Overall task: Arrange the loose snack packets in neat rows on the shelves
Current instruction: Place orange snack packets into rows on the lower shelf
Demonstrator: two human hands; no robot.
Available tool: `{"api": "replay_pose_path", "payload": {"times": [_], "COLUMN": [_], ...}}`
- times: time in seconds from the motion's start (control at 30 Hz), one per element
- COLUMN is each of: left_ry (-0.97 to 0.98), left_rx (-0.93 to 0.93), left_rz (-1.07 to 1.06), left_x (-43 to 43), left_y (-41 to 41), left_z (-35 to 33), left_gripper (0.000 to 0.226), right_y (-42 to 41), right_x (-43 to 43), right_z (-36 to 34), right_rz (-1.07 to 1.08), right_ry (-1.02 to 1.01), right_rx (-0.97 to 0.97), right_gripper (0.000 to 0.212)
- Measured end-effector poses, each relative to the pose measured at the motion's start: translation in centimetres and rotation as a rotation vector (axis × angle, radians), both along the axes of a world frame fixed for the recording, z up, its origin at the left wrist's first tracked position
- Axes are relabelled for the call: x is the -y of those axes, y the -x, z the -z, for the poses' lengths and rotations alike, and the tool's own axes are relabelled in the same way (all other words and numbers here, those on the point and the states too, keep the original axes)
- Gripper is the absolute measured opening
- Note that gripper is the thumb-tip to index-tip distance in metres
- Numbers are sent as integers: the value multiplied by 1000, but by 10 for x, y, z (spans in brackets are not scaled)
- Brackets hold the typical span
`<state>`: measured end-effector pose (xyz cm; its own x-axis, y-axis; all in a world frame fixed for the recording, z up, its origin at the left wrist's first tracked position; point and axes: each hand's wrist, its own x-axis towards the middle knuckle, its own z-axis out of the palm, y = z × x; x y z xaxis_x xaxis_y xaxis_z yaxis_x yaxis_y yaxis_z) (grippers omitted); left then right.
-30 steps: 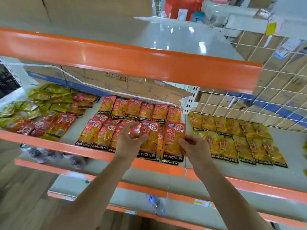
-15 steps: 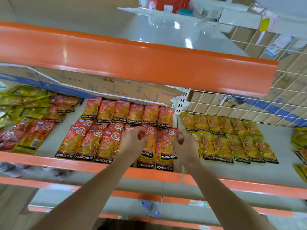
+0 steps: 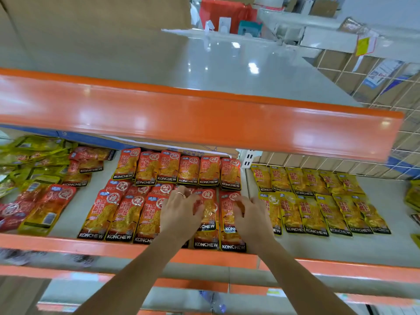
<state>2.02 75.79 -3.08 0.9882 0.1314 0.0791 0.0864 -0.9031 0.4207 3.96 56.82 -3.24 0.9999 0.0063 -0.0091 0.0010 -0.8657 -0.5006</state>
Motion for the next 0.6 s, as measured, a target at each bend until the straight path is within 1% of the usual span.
{"api": "replay_pose_path", "payload": {"times": [0.07, 0.13, 0.2, 0.3, 0.4, 0.6], "left_ry": [-30, -77, -115, -170, -189, -225], "left_rx": [0, -13, -22, -26, -33, -34], "left_rz": [77, 153, 180, 181, 181, 208], "left_x": [-1, -1, 0, 0, 2, 5], "left_y": [3, 6, 6, 6, 7, 8], "left_z": [3, 6, 7, 9, 9, 9], "left_gripper": [44, 49, 52, 54, 59, 57], "right_y": [3, 7, 10, 11, 10, 9], "right_x": [-1, -1, -1, -1, 0, 3], "right_z": [0, -1, 0, 5, 7, 9], "right_rz": [-8, -57, -162, -290, -307, -323], "right_ry": [71, 101, 123, 200, 189, 223], "right_rx": [13, 70, 114, 77, 72, 58], "right_gripper": [40, 42, 46, 53, 56, 58]}}
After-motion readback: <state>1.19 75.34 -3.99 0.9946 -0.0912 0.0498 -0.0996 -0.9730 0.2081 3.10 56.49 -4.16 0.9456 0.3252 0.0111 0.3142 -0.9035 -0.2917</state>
